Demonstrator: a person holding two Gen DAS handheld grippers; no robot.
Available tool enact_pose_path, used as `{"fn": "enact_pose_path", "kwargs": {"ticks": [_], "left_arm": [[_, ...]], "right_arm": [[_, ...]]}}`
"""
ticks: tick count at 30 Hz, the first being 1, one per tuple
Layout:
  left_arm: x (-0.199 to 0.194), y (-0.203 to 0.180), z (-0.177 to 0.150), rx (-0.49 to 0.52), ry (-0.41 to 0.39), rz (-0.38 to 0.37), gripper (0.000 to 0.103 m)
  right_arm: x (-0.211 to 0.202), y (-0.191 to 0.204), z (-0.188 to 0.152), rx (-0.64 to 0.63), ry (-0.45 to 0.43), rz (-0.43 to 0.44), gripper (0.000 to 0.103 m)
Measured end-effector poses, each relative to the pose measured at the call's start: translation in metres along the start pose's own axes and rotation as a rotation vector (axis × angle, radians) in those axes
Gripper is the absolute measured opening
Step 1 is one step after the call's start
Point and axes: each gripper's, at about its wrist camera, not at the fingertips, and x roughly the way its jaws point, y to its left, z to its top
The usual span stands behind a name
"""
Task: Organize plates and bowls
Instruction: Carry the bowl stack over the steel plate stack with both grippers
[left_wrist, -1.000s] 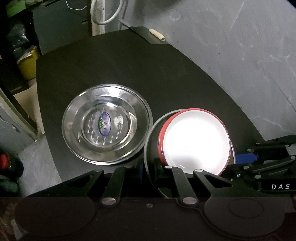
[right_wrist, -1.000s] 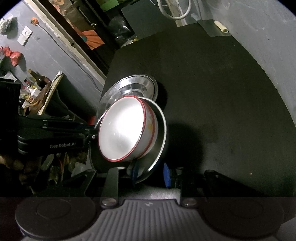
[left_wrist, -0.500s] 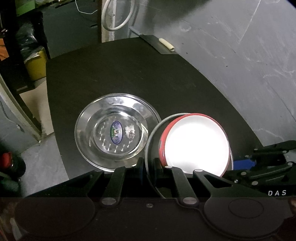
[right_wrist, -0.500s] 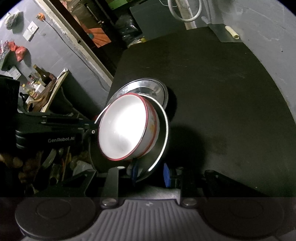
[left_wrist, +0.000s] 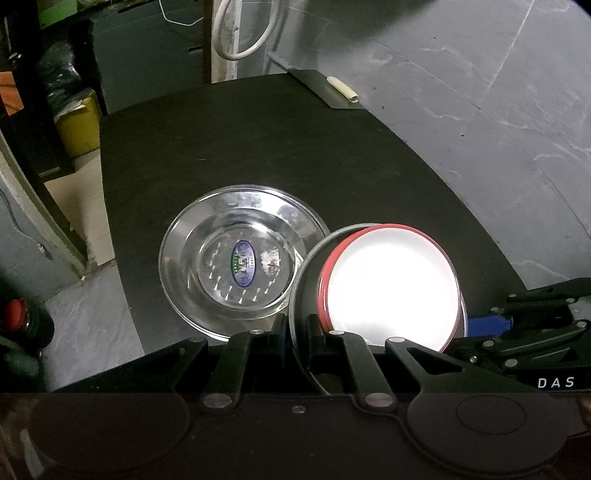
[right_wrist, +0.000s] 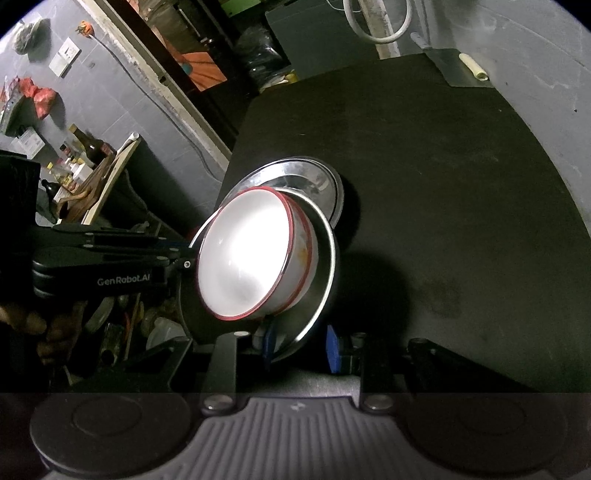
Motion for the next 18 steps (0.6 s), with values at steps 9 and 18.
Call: {"fn": "enact_pose_path", "kwargs": {"ticks": [9, 18], "left_arm": [[-0.0009, 0.0024, 0.0012, -0.009, -0.002, 0.005, 0.009], [-0.0024, 0.0051, 0.0019, -0.02, -0.007, 0.008, 0.009]], "right_arm": [[0.001, 0.0007, 0.0014, -0.006, 0.002, 0.003, 0.032], [0.0039, 0.001, 0.0055, -0.01, 0.006, 0.008, 0.032]]}}
